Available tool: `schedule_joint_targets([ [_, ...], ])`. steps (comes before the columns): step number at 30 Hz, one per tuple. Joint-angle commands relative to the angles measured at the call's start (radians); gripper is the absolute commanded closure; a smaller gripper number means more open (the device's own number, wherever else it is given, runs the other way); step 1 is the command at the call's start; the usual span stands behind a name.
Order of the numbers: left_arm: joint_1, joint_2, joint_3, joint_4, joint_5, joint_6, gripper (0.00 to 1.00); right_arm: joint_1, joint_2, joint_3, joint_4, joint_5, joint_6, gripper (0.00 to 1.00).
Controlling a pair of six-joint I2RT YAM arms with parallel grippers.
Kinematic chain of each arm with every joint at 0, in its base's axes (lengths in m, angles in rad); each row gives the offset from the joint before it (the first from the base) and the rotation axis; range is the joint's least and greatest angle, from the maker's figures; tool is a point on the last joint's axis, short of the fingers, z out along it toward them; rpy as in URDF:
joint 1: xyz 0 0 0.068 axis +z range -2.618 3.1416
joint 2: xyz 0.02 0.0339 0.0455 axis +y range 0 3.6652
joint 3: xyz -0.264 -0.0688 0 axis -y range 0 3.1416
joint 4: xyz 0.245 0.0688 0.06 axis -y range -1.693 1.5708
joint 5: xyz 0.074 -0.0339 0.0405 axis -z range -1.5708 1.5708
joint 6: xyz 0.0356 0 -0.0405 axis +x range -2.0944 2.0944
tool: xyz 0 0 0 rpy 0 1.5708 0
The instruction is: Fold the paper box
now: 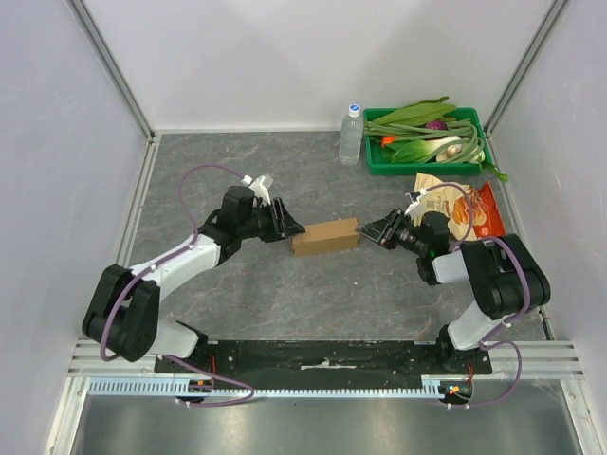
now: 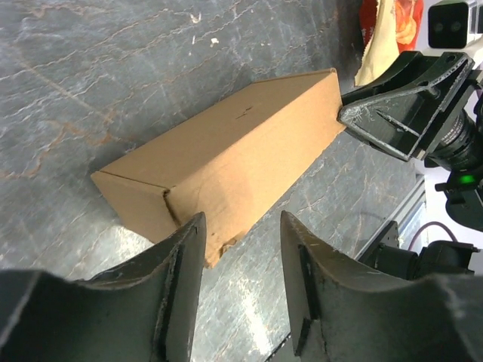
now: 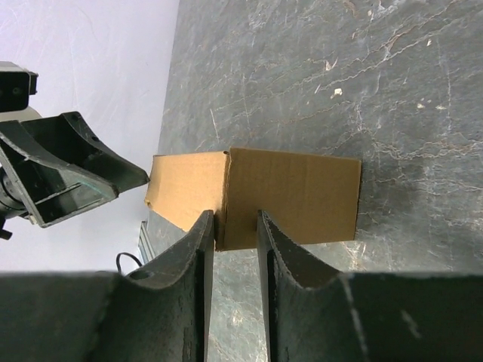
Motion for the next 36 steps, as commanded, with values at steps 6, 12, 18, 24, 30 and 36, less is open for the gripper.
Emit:
schedule_joint_targets([
  [6,0.074,-0.142,0.018,-0.137,0.026,0.056,0.48,0.005,0.023,-0.015,-0.015,-0.047,-0.038,0.74],
  [12,0.054,-0.055,-0.024,-0.100,0.045,0.055,0.51,0.005,0.025,-0.021,-0.010,-0.049,-0.041,0.75],
  [18,0.001,-0.059,-0.112,-0.099,-0.024,0.036,0.51,0.005,0.023,-0.040,-0.010,-0.047,-0.050,0.75],
  [24,-0.030,-0.072,-0.190,-0.042,-0.070,0.004,0.58,0.005,0.011,-0.056,-0.031,-0.041,-0.072,0.77],
  [30,-0.110,-0.096,-0.199,-0.089,-0.193,0.039,0.63,0.003,-0.003,-0.082,-0.068,-0.015,-0.099,0.81],
  [36,-0.173,-0.156,-0.267,-0.123,-0.299,0.015,0.72,0.005,-0.064,-0.115,-0.168,0.005,-0.173,0.82],
])
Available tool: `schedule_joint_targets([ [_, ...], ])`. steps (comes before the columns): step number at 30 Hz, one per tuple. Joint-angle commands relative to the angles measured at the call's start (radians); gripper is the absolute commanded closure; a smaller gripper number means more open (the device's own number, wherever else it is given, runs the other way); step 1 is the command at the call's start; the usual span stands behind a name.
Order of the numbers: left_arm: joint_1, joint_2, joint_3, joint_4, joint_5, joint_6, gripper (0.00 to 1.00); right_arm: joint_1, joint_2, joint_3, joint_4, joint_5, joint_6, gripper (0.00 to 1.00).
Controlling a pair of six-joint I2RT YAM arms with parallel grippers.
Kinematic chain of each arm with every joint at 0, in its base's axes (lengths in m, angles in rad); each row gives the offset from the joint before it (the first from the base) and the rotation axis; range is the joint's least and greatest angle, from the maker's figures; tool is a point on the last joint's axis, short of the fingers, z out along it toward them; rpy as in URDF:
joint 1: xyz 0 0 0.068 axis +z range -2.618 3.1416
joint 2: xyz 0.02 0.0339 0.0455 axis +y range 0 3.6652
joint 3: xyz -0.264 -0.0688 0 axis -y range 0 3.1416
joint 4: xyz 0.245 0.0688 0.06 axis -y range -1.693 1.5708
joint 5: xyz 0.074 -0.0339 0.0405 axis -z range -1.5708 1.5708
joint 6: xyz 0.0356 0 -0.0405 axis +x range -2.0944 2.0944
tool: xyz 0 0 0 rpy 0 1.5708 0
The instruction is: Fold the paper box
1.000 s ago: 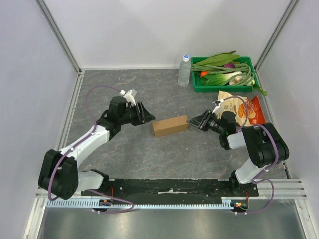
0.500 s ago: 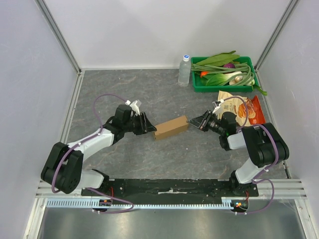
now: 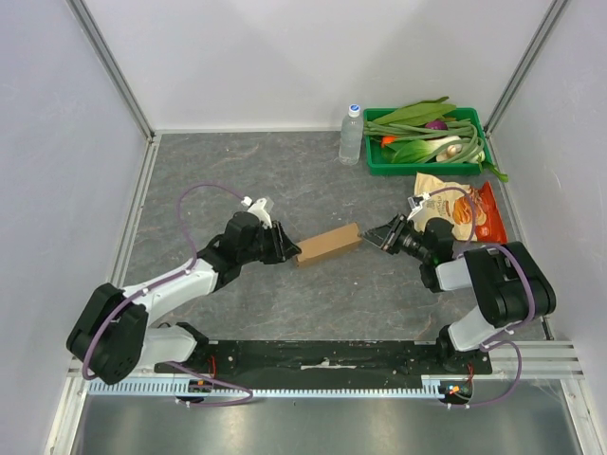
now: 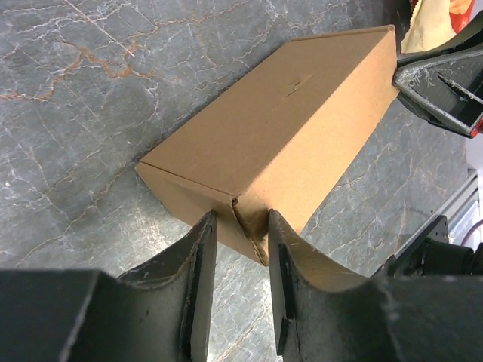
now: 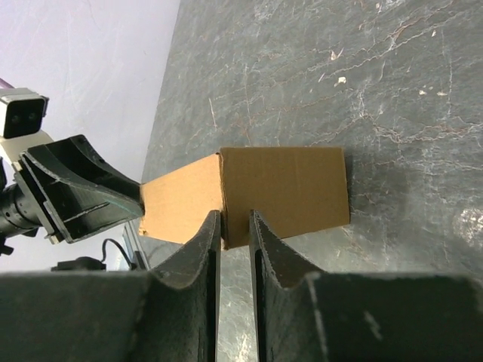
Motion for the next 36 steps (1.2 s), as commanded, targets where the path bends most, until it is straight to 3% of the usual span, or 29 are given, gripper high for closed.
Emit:
schedule_joint_targets([
  [1,-0.059,-0.018,-0.090,-0.136,-0.116,0.011,0.72,0.011,-0.040,-0.049,-0.249,0.031,-0.145,0.82],
  [5,-0.075,-0.069,-0.123,-0.162,-0.110,0.011,0.69,0.010,-0.170,-0.021,-0.557,0.090,-0.263,0.77],
  [8,-0.079,-0.132,-0.123,-0.203,-0.091,0.011,0.58,0.011,-0.274,0.034,-0.753,0.127,-0.343,0.66],
  [12,-0.079,-0.251,-0.090,-0.260,-0.054,0.020,0.46,0.011,-0.397,0.103,-0.942,0.180,-0.407,0.49],
  [16,-0.079,-0.284,0.023,-0.326,-0.021,0.057,0.39,0.011,-0.445,0.184,-1.079,0.229,-0.456,0.43],
  [21,-0.084,-0.162,0.140,-0.400,-0.030,0.134,0.36,0.060,-0.416,0.276,-1.200,0.265,-0.528,0.38],
  [25,-0.136,-0.036,0.263,-0.439,-0.106,0.238,0.35,0.103,-0.391,0.276,-1.204,0.285,-0.481,0.36],
  [29,-0.292,0.138,0.418,-0.524,-0.281,0.371,0.34,0.106,-0.430,0.266,-1.216,0.298,-0.432,0.36],
  [34,-0.412,0.346,0.585,-0.602,-0.433,0.521,0.36,0.106,-0.572,0.302,-1.349,0.422,-0.502,0.33],
  [36,-0.456,0.405,0.640,-0.619,-0.554,0.545,0.36,0.106,-0.614,0.312,-1.368,0.427,-0.504,0.32],
])
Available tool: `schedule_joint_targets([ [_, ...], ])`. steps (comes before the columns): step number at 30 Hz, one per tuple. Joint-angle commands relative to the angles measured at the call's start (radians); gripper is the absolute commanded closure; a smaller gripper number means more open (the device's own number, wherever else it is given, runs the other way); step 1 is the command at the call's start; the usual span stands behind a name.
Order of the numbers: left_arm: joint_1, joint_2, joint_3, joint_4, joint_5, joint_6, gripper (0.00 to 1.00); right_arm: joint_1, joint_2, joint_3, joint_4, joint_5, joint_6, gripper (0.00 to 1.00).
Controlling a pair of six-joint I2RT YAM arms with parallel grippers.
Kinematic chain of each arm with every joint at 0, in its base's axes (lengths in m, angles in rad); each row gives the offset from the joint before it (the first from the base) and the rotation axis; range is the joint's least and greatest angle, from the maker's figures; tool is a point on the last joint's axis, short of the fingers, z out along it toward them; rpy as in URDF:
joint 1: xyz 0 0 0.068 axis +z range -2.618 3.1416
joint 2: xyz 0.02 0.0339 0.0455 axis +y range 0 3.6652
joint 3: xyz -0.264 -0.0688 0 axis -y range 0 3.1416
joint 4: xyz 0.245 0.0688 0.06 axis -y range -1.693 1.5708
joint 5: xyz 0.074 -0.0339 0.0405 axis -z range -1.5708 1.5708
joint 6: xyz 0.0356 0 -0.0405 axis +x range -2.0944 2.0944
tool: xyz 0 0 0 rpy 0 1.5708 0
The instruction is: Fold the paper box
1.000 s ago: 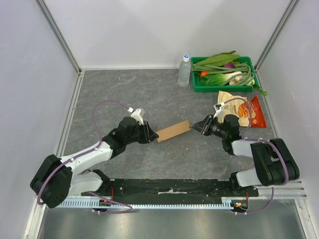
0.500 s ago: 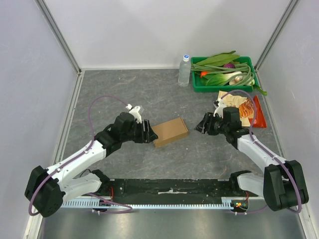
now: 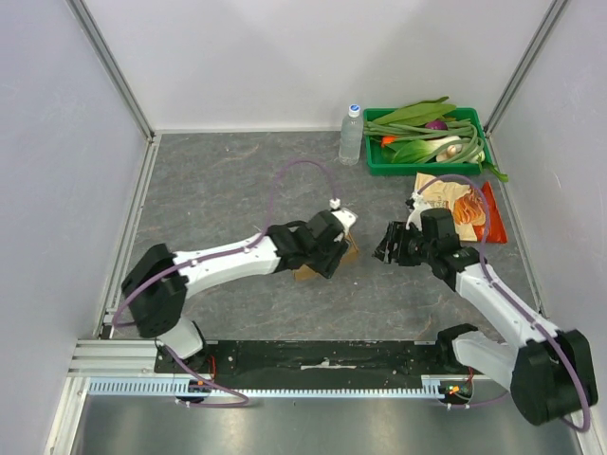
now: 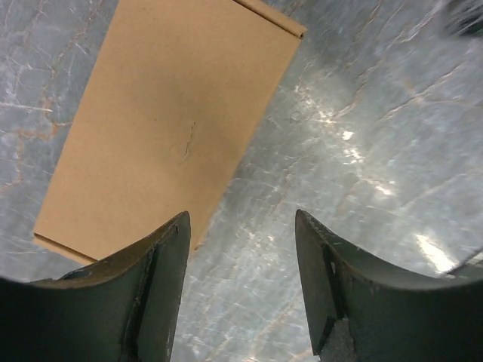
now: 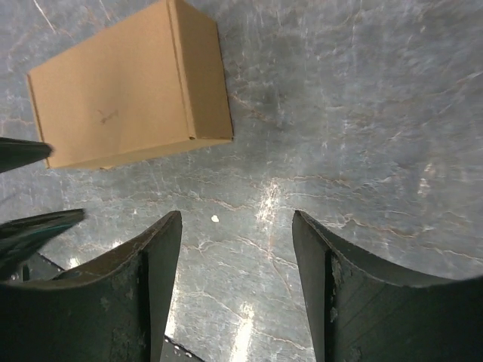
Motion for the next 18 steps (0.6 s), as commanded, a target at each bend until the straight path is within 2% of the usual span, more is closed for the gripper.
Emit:
schedule_joint_targets([
  [1,-0.073,0.120,0.121,-0.096,-0.261,0.183,0.36,0.000,-0.141,0.060,-0.086,0.074,-0.032,0.32],
  [8,-0.142,0.330,0.276,-0.112,-0.412,0.217,0.34,-0.001,-0.217,0.040,-0.110,0.055,-0.030,0.31],
  [18,-0.144,0.423,0.348,-0.133,-0.545,0.148,0.36,-0.003,-0.298,-0.004,-0.132,0.048,-0.030,0.31],
])
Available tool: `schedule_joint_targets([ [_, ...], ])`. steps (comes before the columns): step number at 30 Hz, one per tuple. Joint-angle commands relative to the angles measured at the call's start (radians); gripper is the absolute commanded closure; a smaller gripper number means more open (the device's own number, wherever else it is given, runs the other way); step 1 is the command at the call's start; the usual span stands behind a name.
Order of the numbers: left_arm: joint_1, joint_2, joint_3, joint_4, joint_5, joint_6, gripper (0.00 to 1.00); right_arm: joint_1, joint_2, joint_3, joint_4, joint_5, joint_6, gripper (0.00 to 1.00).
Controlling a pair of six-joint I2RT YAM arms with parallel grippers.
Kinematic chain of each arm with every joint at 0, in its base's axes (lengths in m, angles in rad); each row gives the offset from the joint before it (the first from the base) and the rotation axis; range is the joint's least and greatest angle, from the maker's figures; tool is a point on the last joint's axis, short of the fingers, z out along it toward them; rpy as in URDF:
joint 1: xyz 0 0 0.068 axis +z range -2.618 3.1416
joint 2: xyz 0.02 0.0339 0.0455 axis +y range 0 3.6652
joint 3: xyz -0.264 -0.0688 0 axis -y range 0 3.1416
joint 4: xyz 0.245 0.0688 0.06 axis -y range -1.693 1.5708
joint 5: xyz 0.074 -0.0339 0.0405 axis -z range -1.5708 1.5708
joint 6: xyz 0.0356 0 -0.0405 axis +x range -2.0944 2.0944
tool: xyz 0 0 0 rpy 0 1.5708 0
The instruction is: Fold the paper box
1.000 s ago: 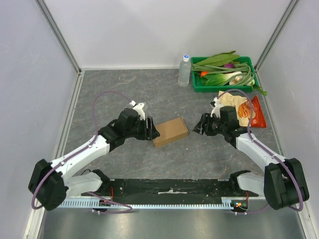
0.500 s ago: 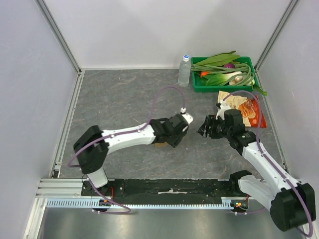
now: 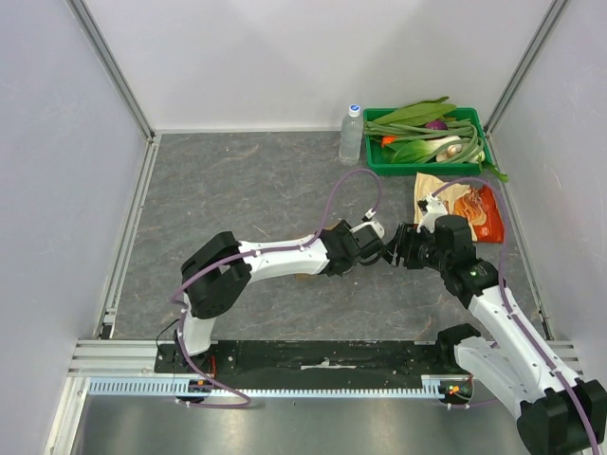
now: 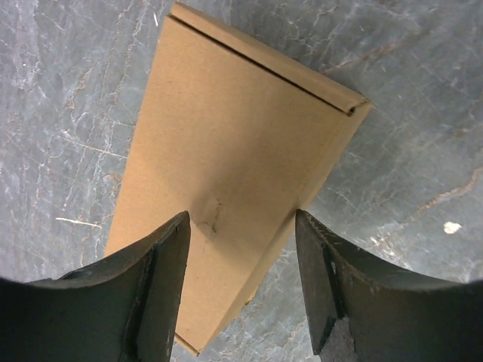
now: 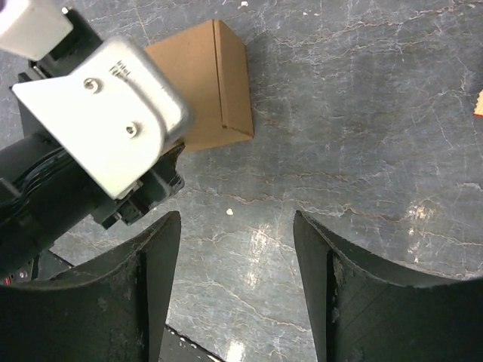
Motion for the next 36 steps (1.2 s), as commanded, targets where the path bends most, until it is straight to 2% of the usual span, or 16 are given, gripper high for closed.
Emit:
schedule_joint_targets([
  [1,0.001,0.057,0.062,-0.032,-0.137,-0.037,0.37,-0.001,-0.026,-0.015,-0.014,0.003,-0.012,0.31],
  [9,0.031,0.088,0.069,-0.082,-0.208,-0.114,0.38,-0.001,-0.003,-0.003,-0.009,-0.005,-0.026,0.30],
  [15,0.108,0.067,0.007,-0.092,-0.222,-0.145,0.39,-0.001,0.017,-0.011,0.011,-0.025,-0.020,0.30],
  [18,0.171,0.050,-0.033,-0.093,-0.232,-0.145,0.39,-0.001,0.017,-0.014,0.018,-0.031,-0.017,0.30],
  [26,0.425,0.008,-0.100,-0.075,-0.211,-0.094,0.39,-0.001,0.032,-0.021,0.040,-0.046,-0.026,0.30],
  [36,0.703,0.013,-0.060,-0.035,-0.180,-0.015,0.39,-0.001,0.048,0.015,0.043,-0.091,-0.041,0.30],
])
